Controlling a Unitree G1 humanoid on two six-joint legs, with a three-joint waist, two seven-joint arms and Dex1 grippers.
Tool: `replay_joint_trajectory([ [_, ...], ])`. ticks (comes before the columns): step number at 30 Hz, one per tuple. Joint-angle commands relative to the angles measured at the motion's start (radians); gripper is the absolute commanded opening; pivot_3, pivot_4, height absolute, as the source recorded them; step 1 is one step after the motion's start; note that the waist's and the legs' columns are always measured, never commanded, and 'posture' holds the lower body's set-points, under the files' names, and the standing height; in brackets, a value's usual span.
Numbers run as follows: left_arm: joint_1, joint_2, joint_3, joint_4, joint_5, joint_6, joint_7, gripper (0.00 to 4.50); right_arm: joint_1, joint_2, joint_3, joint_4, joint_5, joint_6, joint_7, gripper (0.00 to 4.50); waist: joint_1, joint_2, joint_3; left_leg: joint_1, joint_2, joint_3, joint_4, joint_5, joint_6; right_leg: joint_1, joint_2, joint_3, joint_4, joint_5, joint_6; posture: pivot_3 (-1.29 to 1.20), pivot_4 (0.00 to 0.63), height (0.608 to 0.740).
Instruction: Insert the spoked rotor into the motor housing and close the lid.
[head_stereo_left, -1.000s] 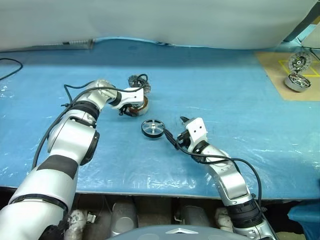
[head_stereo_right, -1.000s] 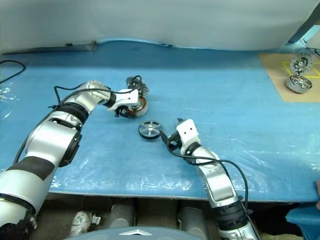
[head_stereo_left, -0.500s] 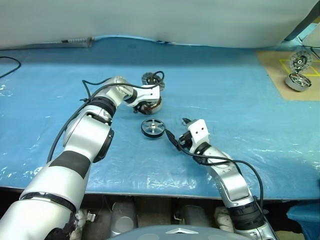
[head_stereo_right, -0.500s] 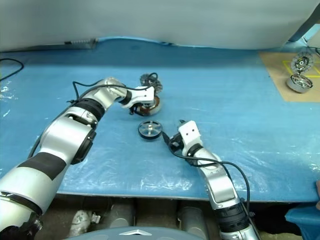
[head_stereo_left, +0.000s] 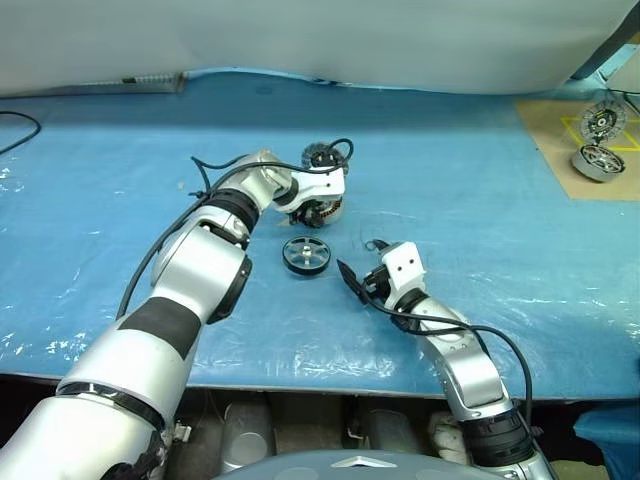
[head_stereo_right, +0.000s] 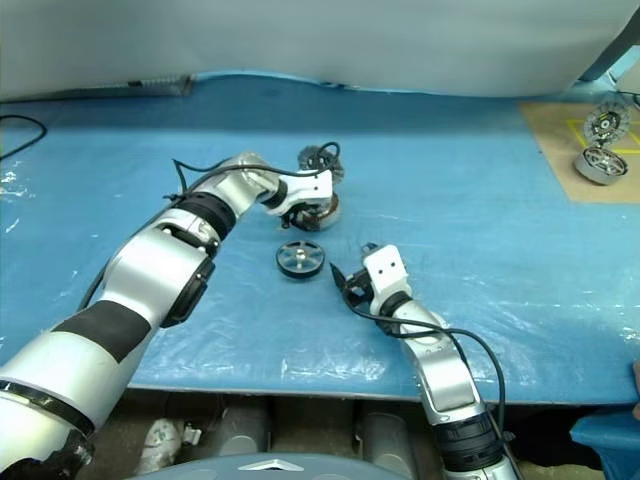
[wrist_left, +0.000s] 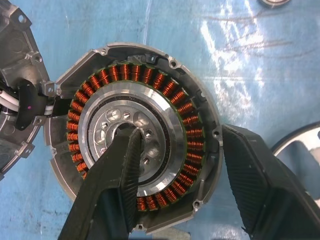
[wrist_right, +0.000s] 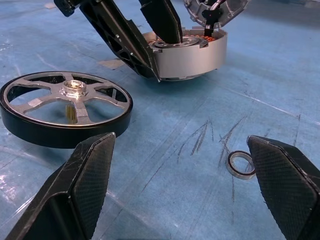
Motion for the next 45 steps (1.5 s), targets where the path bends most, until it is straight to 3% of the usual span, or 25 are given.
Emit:
replay_joint_trajectory([
  [1, -0.055, -0.024, 0.013, -0.025, -0.013, 0.005, 0.013, 2.17, 0.009, 0.006, -0.007, -0.055, -0.001, -0.022, -0.008, 4.50, 0.000, 0.000, 0.000, 0.000, 0.000, 0.000, 0.000, 0.000, 0.000, 0.000, 0.000, 0.000, 0.000, 0.000, 0.000, 0.00, 0.150, 0.740],
  [13, -0.046, -0.082, -0.007, -0.023, 0.004, 0.013, 0.021, 2.17, 0.023, 0.012, -0.008, -0.064, -0.005, -0.024, -0.024, 4.50, 0.000, 0.000, 0.000, 0.000, 0.000, 0.000, 0.000, 0.000, 0.000, 0.000, 0.000, 0.000, 0.000, 0.000, 0.000, 0.00, 0.150, 0.740],
  [42, -0.028, -0.095, -0.073, -0.034, 0.031, 0.026, -0.094, 2.17, 0.006, 0.012, -0.015, -0.039, -0.002, -0.035, -0.021, 4.50, 0.001, 0.000, 0.000, 0.000, -0.002, 0.000, 0.000, 0.000, 0.000, 0.001, -0.001, 0.001, 0.000, 0.000, 0.000, 0.00, 0.150, 0.740],
  [45, -0.028, -0.097, -0.067, -0.034, 0.027, 0.032, -0.091, 3.12, 0.004, 0.011, -0.015, -0.036, -0.001, -0.035, -0.019, 4.50, 0.001, 0.000, 0.000, 0.000, -0.002, 0.000, 0.000, 0.000, 0.000, 0.001, -0.002, 0.001, 0.000, 0.000, 0.000, 0.00, 0.150, 0.740],
])
